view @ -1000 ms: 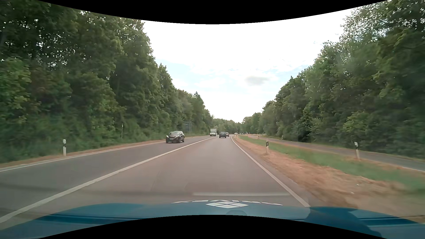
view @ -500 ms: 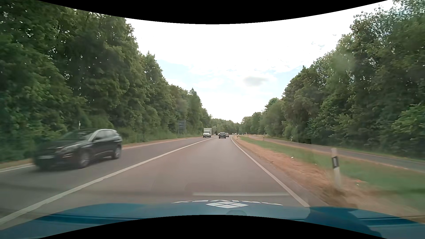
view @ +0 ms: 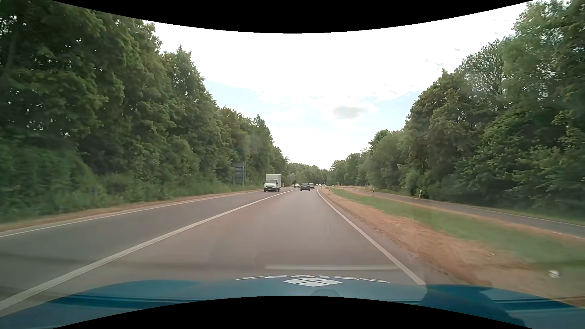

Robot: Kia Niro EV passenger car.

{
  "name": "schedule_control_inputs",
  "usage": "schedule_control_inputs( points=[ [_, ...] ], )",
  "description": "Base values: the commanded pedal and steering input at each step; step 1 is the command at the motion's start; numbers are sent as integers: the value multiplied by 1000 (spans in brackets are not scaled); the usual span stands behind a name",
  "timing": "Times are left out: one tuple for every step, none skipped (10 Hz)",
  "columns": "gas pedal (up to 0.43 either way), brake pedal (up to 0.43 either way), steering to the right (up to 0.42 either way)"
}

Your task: Follow the waypoints while adhering to traffic rules and regulations

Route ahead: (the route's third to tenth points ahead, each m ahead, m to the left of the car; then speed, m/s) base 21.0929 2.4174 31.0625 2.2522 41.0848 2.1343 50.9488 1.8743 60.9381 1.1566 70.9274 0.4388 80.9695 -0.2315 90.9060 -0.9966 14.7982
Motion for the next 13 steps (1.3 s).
schedule_control_inputs(
  points=[
    [209,0,5],
    [209,0,5],
    [209,0,5],
    [209,0,5],
    [209,0,5],
    [197,0,4],
    [197,0,4],
    [197,0,5],
    [197,0,5],
    [197,0,5],
    [197,0,4],
    [197,0,4],
    [197,0,4]
  ],
)
